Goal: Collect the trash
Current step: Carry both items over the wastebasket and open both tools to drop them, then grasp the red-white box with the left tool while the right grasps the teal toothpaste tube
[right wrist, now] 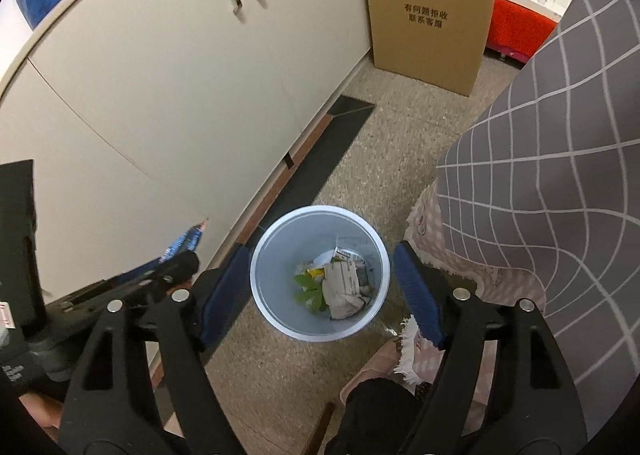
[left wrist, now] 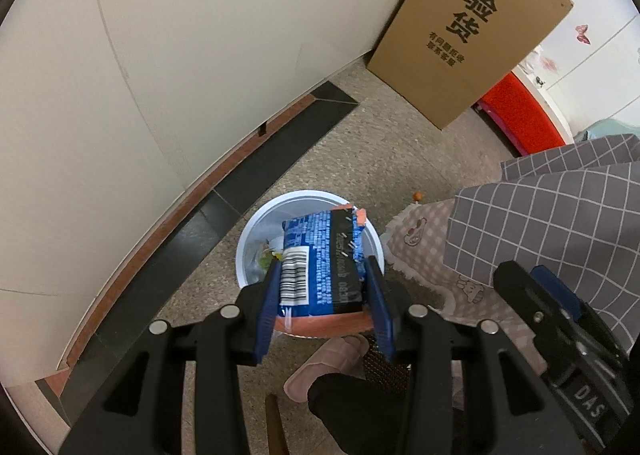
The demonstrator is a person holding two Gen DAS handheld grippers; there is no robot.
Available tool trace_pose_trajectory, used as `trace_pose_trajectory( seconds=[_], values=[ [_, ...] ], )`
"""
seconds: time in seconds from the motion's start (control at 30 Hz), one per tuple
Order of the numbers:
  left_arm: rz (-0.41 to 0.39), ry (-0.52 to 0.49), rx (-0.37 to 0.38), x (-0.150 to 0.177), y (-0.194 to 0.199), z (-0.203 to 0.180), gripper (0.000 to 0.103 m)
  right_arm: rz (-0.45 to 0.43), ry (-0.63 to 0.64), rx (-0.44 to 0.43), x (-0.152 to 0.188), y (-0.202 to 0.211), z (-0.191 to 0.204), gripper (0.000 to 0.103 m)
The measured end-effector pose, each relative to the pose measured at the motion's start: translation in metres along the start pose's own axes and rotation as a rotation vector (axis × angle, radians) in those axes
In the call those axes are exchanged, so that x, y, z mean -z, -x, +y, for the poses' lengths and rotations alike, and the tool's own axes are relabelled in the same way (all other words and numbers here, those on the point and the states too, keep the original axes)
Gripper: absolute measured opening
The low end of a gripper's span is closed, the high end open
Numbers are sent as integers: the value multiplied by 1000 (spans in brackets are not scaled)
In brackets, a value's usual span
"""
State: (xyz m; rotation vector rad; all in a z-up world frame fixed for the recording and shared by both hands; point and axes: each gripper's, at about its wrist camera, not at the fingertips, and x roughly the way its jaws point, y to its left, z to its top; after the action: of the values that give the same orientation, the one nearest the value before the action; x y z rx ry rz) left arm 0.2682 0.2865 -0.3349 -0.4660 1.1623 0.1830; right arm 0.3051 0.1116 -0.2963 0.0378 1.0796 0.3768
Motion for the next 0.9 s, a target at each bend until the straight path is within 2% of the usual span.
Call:
trace_pose_trajectory(
  seconds=[0.27, 0.33, 0.37, 0.4, 0.67, 0.9],
  values=[
    [-17, -20, 32, -9, 9, -14, 43, -66, -39, -25, -8, 27, -10, 78],
    [-30, -12, 44, -9, 11, -15, 51, -71, -42, -28, -8, 31, -13, 78],
    [-35, -2, 48, -9, 13, -15, 65, -73, -44, -27, -8, 32, -14, 78],
    [-41, 6, 47, -9, 14, -15, 72, -73, -46, -28, -7, 33, -15, 78],
    [-49, 28, 37, -3, 25, -16, 72, -67, -48, -45, -7, 43, -18, 78],
    [-143, 51, 38, 0, 71, -19, 72, -113, -43, -87, -11, 72, -10, 78]
  ],
)
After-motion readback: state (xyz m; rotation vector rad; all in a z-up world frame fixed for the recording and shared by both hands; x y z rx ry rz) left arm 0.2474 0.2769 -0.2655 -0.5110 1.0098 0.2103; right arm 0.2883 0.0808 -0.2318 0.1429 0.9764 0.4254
